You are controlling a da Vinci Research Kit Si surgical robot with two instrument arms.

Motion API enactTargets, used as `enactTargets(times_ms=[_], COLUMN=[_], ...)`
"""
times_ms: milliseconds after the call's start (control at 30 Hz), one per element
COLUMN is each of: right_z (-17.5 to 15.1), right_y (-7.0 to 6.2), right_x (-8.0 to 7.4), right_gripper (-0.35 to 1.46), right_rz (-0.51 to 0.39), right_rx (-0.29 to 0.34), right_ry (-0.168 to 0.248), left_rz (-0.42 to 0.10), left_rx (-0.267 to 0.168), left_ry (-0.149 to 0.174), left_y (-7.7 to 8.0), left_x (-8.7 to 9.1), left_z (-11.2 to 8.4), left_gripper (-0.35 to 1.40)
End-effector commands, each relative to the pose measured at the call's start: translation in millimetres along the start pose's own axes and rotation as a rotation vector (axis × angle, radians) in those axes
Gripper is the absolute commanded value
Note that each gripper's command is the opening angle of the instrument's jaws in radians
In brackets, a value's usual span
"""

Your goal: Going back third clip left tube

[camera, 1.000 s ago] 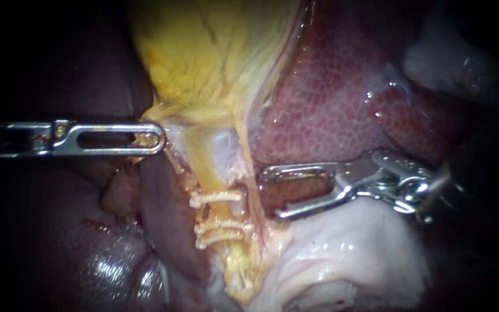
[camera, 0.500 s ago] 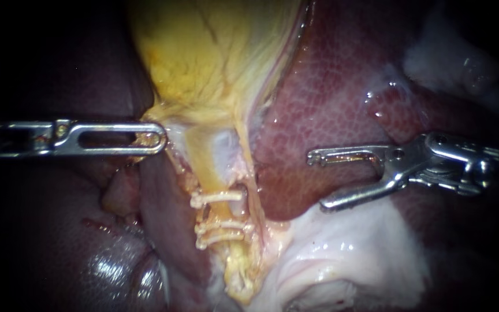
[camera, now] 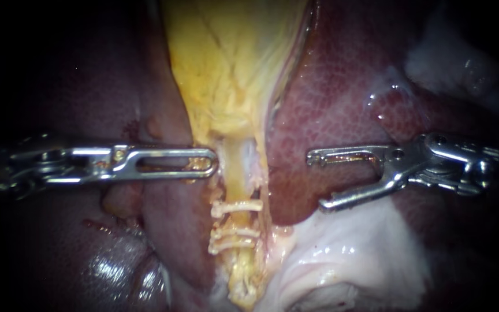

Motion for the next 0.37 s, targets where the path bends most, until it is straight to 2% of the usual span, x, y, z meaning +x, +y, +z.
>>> enactTargets(times_ms=[33,367], right_z=[0.0,0.2], right_y=[0.0,-0.4], right_x=[0.0,0.0], right_gripper=[0.60,0.60], right_rz=[0.000,-0.031], right_rx=[0.000,-0.008], right_ry=[0.000,-0.018], left_rz=[0.001,0.001], left_rx=[0.001,0.004], left_ry=[0.003,0.010], left_y=[0.1,0.3], left_x=[0.0,-0.3], left_z=[0.0,-0.8], left_gripper=[-0.35,-0.35])
